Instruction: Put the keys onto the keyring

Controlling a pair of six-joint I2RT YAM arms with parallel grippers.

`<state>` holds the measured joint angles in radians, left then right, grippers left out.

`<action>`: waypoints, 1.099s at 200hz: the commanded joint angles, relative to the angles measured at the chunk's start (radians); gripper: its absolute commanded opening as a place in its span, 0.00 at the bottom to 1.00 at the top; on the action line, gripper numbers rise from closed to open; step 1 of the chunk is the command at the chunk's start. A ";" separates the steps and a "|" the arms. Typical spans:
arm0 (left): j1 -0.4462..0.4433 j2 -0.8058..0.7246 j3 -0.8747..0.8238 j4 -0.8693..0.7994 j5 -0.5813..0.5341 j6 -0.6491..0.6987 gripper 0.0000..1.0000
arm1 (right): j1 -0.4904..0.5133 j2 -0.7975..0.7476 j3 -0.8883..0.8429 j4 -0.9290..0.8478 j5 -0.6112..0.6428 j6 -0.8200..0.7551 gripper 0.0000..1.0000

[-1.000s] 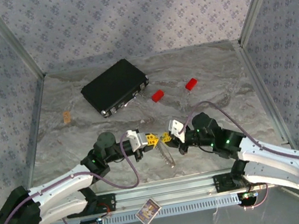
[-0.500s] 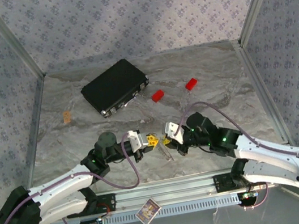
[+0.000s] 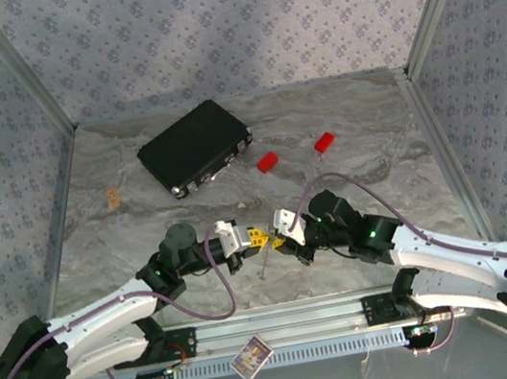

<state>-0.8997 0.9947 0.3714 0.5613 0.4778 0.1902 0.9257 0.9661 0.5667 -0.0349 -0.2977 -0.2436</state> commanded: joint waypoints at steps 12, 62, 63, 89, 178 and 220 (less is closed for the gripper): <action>-0.004 -0.011 0.014 0.007 0.005 0.012 0.00 | 0.003 -0.035 0.033 0.090 0.022 0.001 0.00; -0.004 -0.007 0.018 0.013 0.002 0.020 0.00 | 0.005 0.058 0.083 -0.075 -0.052 -0.037 0.00; -0.004 -0.007 0.018 0.013 0.002 0.020 0.00 | 0.005 0.063 0.086 -0.082 -0.053 -0.038 0.00; -0.005 0.001 0.026 0.006 0.004 0.026 0.00 | 0.021 0.118 0.131 -0.136 -0.048 -0.062 0.00; -0.004 -0.003 0.021 -0.013 -0.001 0.032 0.00 | 0.011 -0.042 0.058 0.015 0.054 -0.036 0.00; -0.005 -0.005 0.021 -0.030 -0.005 0.037 0.00 | 0.006 -0.095 0.054 -0.010 0.090 -0.045 0.00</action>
<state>-0.8989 0.9955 0.3725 0.5484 0.4728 0.2085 0.9318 0.9077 0.6064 -0.1089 -0.2234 -0.2813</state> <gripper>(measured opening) 0.046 0.055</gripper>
